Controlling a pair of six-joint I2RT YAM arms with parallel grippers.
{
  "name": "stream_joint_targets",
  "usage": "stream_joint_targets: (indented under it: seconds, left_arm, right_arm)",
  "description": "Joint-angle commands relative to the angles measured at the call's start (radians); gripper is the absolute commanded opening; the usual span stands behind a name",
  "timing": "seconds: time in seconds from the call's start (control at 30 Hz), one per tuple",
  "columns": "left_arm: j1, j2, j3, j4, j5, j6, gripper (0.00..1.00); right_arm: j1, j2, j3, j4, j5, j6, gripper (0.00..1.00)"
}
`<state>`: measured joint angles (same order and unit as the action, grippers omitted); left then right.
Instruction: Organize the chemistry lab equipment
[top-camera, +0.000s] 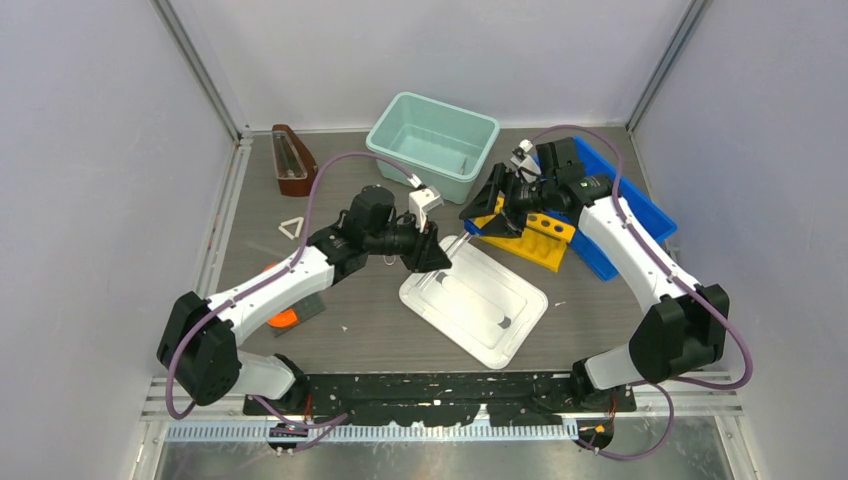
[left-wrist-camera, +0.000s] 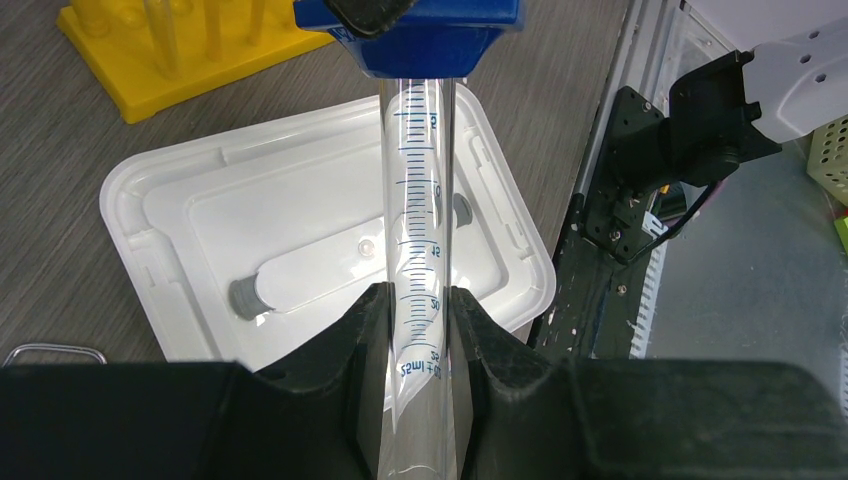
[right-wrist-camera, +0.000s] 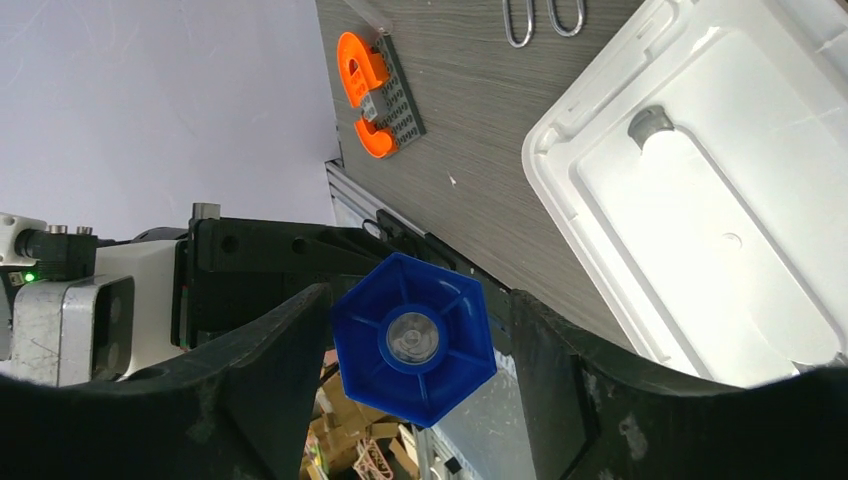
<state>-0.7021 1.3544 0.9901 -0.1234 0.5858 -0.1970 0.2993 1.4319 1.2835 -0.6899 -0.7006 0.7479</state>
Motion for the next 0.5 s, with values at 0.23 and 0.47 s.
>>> stream_joint_targets:
  seconds: [0.23, 0.47]
  left_arm:
    - [-0.005, -0.003, 0.021, 0.047, 0.007, 0.023, 0.16]
    - [-0.005, -0.006, 0.034, -0.002, -0.020, 0.022, 0.33]
  right_arm:
    - [0.008, -0.009, -0.033, 0.142, -0.118, 0.049, 0.54]
    - [-0.013, -0.027, -0.063, 0.248, -0.112, 0.126, 0.44]
